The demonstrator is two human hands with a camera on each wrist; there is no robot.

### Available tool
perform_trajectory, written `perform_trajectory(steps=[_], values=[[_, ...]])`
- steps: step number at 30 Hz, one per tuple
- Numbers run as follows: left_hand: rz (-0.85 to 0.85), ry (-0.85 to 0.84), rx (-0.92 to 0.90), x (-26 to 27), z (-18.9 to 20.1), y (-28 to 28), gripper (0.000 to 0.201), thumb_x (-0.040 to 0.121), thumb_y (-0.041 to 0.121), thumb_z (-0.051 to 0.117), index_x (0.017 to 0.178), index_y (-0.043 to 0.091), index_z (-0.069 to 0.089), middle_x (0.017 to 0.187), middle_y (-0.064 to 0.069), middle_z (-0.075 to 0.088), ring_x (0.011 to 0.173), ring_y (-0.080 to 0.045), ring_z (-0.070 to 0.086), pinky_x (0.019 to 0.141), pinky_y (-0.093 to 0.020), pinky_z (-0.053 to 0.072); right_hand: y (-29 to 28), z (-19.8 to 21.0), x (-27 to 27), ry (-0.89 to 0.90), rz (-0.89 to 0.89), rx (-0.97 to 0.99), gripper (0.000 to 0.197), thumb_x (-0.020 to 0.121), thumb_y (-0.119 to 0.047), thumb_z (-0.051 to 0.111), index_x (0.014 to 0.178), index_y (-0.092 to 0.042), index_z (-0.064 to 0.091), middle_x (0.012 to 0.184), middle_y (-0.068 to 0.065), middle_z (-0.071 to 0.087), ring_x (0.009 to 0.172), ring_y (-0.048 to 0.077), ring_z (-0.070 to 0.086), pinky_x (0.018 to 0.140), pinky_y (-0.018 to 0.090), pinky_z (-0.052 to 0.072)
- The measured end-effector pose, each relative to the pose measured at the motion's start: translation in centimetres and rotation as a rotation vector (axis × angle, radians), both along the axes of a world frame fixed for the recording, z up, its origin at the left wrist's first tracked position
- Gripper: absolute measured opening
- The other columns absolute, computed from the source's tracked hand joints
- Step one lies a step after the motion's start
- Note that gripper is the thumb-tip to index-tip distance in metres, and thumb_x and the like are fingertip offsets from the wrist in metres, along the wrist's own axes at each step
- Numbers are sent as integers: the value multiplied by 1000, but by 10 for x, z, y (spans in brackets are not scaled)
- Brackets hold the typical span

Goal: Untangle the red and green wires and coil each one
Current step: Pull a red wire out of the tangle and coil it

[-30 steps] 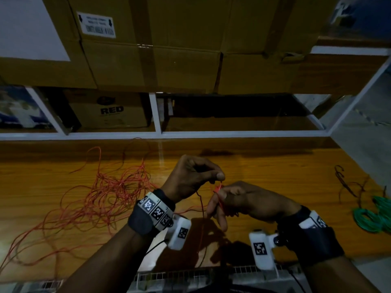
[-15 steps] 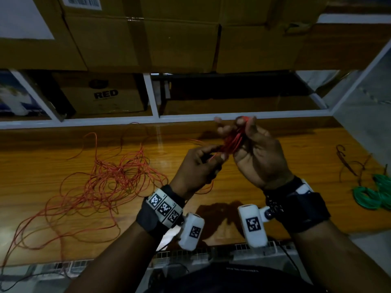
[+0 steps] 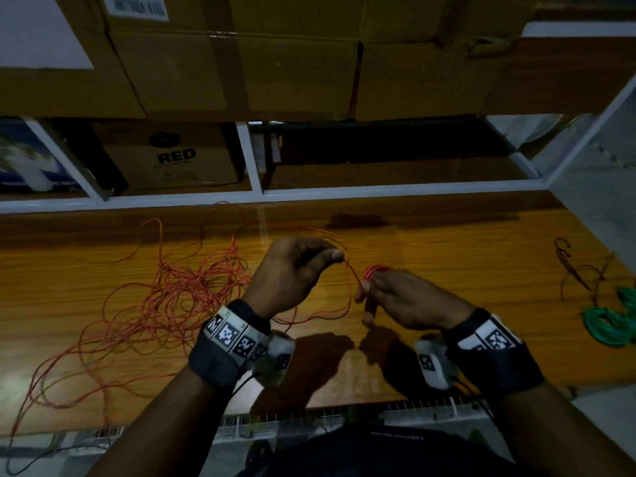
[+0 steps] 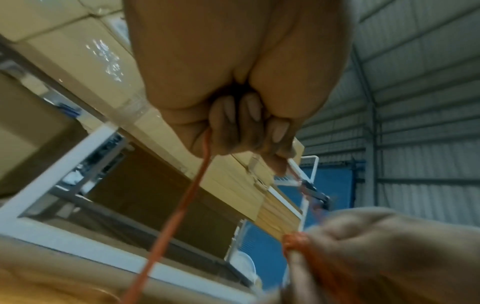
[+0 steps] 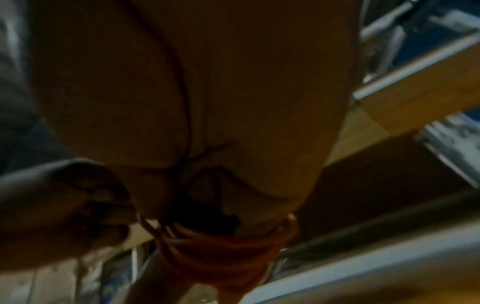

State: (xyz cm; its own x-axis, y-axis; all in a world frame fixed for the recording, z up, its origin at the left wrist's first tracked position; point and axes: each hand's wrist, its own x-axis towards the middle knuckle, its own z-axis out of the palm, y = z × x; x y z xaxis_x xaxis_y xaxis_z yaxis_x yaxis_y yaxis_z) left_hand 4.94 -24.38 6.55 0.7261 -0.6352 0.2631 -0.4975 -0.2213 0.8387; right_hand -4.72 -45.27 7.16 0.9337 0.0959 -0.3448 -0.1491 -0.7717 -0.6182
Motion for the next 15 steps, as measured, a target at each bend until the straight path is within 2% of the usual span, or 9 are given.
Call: perform_trajectory(steps=[2, 5, 6, 7, 8, 10, 12, 14, 15], values=[[20, -3, -64, 6, 4, -1, 23, 99, 39, 63, 95, 23, 78, 71, -13, 69, 59, -33, 59, 52, -40, 46, 7, -2, -6, 44, 45, 302, 41, 110, -39, 33, 109, -18, 68, 92, 2, 76, 110, 9, 65, 97, 33, 47], [35, 40, -175, 14, 4, -4, 21, 99, 30, 67, 92, 14, 79, 65, -24, 58, 55, -39, 48, 51, -42, 39, 12, -2, -13, 22, 5, 678, 44, 109, -35, 32, 112, -10, 68, 89, 20, 71, 112, 27, 65, 88, 27, 47], [32, 58, -210, 17, 5, -4, 20, 99, 27, 67, 91, 12, 79, 62, -24, 53, 53, -36, 43, 51, -42, 37, 13, -2, -14, 19, -2, 765, 46, 109, -35, 32, 113, -8, 69, 87, 23, 69, 110, 36, 63, 92, 32, 49], [27, 69, -234, 19, 6, -4, 18, 98, 24, 68, 90, 12, 79, 60, -22, 50, 52, -33, 41, 51, -41, 36, 13, -3, -14, 27, 5, 854, 48, 108, -35, 32, 113, -7, 71, 84, 21, 69, 113, 45, 60, 102, 43, 48], [27, 75, -244, 21, 6, -5, 17, 98, 22, 68, 90, 13, 79, 59, -18, 50, 52, -28, 42, 52, -38, 36, 13, -4, -13, 39, 21, 922, 48, 107, -36, 32, 112, -8, 72, 82, 18, 69, 119, 52, 55, 111, 54, 40], [19, 97, -255, 23, 5, -6, 15, 97, 19, 69, 90, 10, 78, 59, -8, 53, 54, -18, 46, 55, -31, 39, 9, -4, -12, 63, 64, 952, 48, 106, -34, 32, 111, -3, 69, 81, 14, 69, 128, 51, 52, 116, 62, 29], [-10, 172, -260, 21, 2, -12, 16, 96, 17, 70, 91, 4, 77, 60, 1, 57, 55, -13, 48, 56, -27, 40, 5, -5, -12, 99, 127, 958, 42, 107, -28, 32, 110, 0, 63, 83, 14, 69, 135, 39, 53, 118, 63, 27], [-48, 276, -234, 15, -5, -18, 26, 95, 18, 69, 92, -7, 73, 59, 6, 57, 53, -9, 47, 54, -24, 38, 4, 0, -12, 100, 202, 1077, 35, 106, -28, 39, 106, -2, 62, 86, 15, 70, 136, 40, 50, 119, 63, 26], [-85, 344, -227, 9, -10, -20, 30, 96, 18, 67, 91, -12, 70, 59, 4, 57, 51, -8, 46, 53, -25, 37, 5, 5, -12, 85, 217, 1167, 33, 105, -32, 45, 105, -4, 63, 89, 15, 71, 134, 44, 49, 119, 60, 30]])
